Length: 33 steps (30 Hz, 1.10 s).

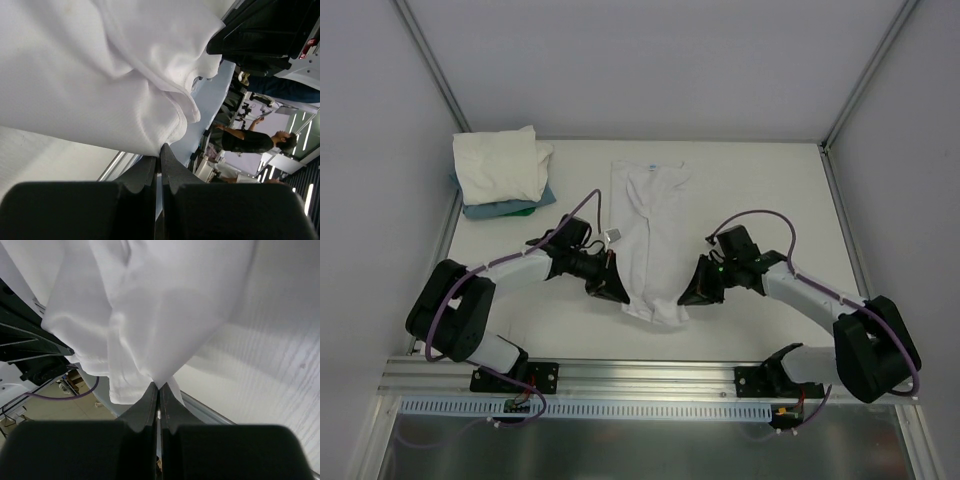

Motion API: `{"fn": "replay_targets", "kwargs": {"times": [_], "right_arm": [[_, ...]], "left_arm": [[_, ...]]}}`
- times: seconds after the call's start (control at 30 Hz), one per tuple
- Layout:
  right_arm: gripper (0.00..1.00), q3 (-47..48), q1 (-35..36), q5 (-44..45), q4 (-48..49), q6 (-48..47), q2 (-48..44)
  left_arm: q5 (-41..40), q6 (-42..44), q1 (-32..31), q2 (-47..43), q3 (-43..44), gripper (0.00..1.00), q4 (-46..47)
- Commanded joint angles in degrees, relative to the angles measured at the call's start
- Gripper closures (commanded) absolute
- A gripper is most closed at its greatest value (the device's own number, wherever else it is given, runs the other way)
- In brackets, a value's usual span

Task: Fold and stack the t-shirts
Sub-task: Grab the bottom of the folded rectangular tshirt with both arms, then fold the folded rectangular tshirt in 1/3 of the way

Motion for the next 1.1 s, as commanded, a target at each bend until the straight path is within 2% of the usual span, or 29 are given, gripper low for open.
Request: {"fn": "replay_targets", "kwargs": {"times": [0.0,0.17,0.47,0.67,1.03,1.07], "right_arm": [[0.99,7.3,-2.5,-2.7,-4.5,-4.7,2.2],[1.0,15.3,-6.3,-5.1,-7.5,-7.3,7.5],[0.99,23.0,-10.1,-7.9,-9.7,-10.7,15.8],[1.0,29.9,-11.9,-8.8,-10.4,-11.8,23.4],[1.0,48.9,-13.9,-11.0,-13.1,-12.7,38.5],[0.91,52.4,-14.2,-11.5,-13.2,-12.6,40.9]], "left_arm": [[-0.3,2.1,0.7,-0.3,6.5,1.0,-3.5],[0.0,4.1,3.2,1.0,12.9,1.0,-7.3],[0.8,6.4,7.7,5.1,17.8,1.0,-10.9],[0.8,6.7,9.3,10.9,21.5,1.0,-11.3],[0.2,6.7,11.5,21.7,35.4,1.0,-12.3],[0.0,6.5,12.1,23.0,36.3,1.0,-12.0]]}}
